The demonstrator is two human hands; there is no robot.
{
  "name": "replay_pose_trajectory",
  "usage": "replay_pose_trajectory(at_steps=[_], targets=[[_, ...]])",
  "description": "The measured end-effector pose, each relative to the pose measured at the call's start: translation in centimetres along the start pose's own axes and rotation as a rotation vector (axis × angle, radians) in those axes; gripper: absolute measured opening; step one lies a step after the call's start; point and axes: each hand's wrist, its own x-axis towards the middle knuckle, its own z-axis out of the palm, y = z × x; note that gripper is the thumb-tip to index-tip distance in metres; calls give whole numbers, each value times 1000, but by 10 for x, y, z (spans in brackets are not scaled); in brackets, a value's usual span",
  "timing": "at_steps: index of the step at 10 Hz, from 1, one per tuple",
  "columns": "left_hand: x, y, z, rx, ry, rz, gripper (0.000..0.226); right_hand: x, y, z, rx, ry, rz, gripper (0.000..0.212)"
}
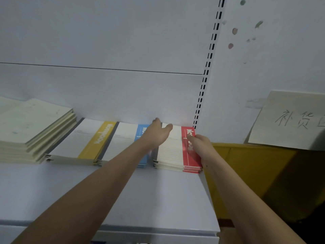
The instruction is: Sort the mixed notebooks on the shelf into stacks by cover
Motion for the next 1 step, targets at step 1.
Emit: replay_pose_trajectory(at_steps=[1], targets=[[-18,-9,-15,46,4,39,52,-5,-4,8,-49,40,14,28]])
